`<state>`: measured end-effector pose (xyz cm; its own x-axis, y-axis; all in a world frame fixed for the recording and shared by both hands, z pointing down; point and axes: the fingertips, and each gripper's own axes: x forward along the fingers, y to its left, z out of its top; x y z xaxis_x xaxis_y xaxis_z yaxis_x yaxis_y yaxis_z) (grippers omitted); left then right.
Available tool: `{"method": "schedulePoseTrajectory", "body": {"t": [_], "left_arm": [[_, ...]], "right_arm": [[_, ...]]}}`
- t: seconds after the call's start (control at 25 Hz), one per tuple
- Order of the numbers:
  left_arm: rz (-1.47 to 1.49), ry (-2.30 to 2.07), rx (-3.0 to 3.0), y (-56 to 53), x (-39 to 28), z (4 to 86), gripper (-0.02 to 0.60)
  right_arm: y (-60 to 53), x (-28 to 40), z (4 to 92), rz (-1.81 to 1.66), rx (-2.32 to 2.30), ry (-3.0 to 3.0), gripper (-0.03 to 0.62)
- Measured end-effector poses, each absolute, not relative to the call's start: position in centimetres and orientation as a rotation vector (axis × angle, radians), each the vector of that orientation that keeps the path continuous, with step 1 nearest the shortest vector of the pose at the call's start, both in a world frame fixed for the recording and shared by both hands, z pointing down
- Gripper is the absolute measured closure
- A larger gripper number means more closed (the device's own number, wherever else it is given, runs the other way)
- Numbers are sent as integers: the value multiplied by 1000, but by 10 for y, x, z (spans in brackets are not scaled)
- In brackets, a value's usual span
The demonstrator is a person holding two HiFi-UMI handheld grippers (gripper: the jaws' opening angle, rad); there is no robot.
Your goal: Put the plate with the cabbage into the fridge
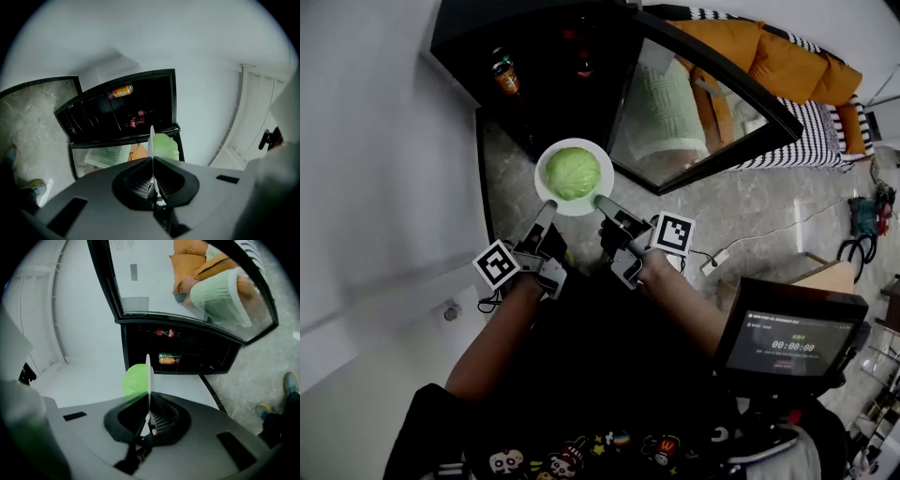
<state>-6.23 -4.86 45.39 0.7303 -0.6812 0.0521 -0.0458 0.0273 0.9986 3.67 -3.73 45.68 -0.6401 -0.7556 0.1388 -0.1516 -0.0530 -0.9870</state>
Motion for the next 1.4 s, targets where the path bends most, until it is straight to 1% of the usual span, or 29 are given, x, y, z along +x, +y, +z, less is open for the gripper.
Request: {"method": "schedulePoseTrajectory", "body": {"t": [0.92, 1.4], "left_arm": [[-590, -661, 1511, -48, -72, 457, 571], [-613, -669, 1507, -49, -67, 461, 571]], "right_arm": [[-41, 26, 460, -1760, -914, 1809, 576], [-44, 33, 465, -1767, -917, 1819, 576]]}}
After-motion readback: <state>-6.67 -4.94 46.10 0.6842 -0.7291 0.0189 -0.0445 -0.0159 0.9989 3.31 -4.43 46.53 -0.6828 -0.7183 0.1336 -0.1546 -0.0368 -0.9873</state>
